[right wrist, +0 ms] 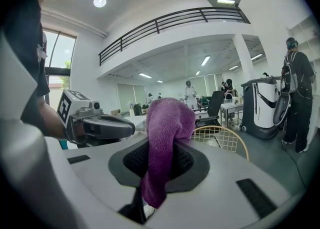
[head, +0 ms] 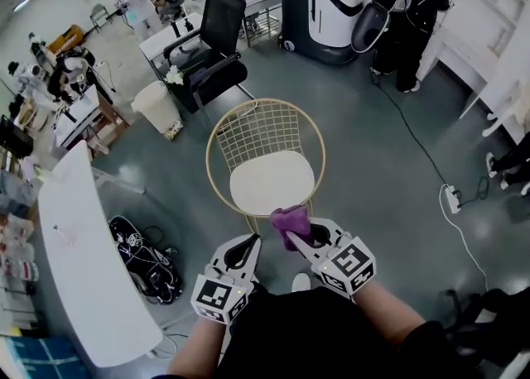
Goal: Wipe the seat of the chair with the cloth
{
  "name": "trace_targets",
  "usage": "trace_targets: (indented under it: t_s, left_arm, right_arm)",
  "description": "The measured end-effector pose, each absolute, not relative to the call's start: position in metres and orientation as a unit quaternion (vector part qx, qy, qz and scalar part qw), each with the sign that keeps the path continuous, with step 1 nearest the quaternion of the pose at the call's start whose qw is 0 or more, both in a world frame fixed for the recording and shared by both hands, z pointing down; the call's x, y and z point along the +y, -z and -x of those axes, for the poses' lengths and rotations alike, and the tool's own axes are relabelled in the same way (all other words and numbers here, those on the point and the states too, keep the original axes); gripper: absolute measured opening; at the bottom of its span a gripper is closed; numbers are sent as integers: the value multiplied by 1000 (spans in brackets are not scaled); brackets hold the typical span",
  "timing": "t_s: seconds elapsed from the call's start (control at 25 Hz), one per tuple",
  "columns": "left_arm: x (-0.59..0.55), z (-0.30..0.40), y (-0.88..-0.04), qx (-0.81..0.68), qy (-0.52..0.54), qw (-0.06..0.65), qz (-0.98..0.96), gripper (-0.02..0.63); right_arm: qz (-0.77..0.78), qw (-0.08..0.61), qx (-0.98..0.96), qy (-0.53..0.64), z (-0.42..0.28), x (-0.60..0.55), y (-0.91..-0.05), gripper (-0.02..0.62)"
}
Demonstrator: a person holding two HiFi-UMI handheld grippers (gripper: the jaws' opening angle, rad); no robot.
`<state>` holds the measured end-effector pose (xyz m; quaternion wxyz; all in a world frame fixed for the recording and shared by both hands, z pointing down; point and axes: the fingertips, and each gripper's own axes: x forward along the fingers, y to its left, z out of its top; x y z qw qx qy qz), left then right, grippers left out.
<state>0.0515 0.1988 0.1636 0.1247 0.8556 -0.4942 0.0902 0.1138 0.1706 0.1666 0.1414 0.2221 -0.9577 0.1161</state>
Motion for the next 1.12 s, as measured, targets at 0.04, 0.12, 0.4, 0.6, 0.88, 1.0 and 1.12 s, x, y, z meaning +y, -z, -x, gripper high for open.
trace_targets:
  t_s: [0.04,0.12,0.4,0.6,0.88,1.0,1.12]
  left_arm:
    - [199,-52,-164,-495,-90,125,-855,18]
    - [198,-53,-167,-498,-89,125,-854,18]
    - [201,-55,-171,-506,-89,128,-849,18]
    - [207,-52,-170,-506,-87,128,-849,18]
    - [215,-47,-168,-508,-87,127,-847,18]
    - [216,-48,-167,-509,-87,127,-847,18]
    - [218,-48,-170,-510,-88,129,-846,18]
  right_arm:
    - [-221,142,-958,-116,-115,170,-167,72]
    - [-220,143,-958,-117,-115,169,-169,72]
    - [-209,152,-959,-119,-115,173,-176,72]
    - [-208,151,-959,-119,-112,177,-175,71]
    - [-208,151,-959,-121,-108,183,-175,72]
    - [-208,150,-959,-122,-108,184,-174,71]
    - [-207,151,-959,-122,-109,185,-177,71]
